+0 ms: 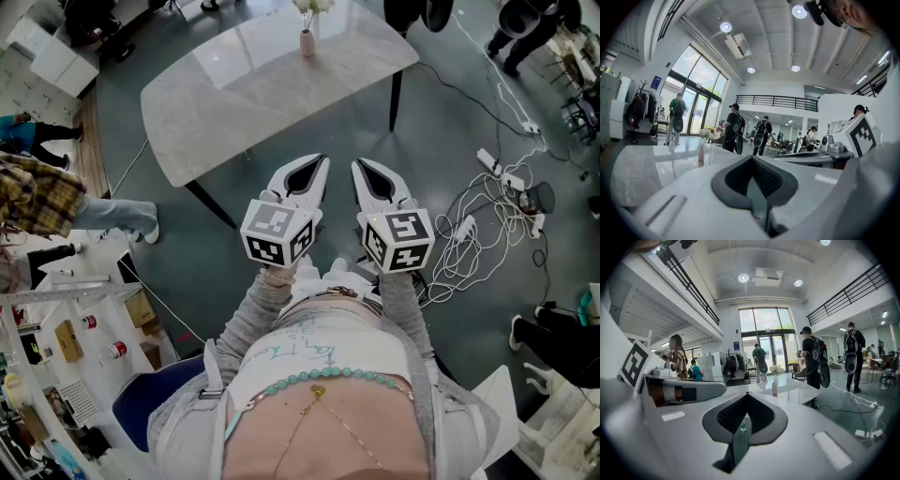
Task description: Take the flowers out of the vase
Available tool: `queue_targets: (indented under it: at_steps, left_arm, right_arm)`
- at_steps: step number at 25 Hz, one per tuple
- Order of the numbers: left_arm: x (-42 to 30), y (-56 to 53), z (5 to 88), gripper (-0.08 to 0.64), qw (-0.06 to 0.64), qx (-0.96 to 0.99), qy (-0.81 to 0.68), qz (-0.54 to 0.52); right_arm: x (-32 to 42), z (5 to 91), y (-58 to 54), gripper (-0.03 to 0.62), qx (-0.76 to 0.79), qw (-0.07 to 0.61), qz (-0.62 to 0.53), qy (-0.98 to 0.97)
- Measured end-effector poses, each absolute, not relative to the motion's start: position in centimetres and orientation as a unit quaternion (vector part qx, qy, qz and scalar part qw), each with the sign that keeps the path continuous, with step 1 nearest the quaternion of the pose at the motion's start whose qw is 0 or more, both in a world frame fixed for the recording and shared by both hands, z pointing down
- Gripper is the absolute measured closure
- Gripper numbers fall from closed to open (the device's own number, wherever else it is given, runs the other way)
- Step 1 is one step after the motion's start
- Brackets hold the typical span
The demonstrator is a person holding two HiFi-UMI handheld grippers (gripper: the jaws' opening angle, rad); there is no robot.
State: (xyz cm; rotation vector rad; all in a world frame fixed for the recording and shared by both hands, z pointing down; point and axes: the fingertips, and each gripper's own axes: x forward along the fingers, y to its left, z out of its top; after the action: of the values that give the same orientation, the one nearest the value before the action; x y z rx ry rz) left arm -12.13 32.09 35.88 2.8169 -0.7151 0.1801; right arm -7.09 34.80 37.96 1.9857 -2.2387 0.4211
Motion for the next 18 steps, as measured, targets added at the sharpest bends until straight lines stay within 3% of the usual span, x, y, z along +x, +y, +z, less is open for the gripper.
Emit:
queue_targets:
  at_steps: [18]
  left_arm:
    - [-10.3,33.1,37.2,0.560,0.133,0.955,-0.255,0.071]
  right_arm:
    - [-5.0,38.7,34.7,0.566,0.623,0.060,0.148,-0.766]
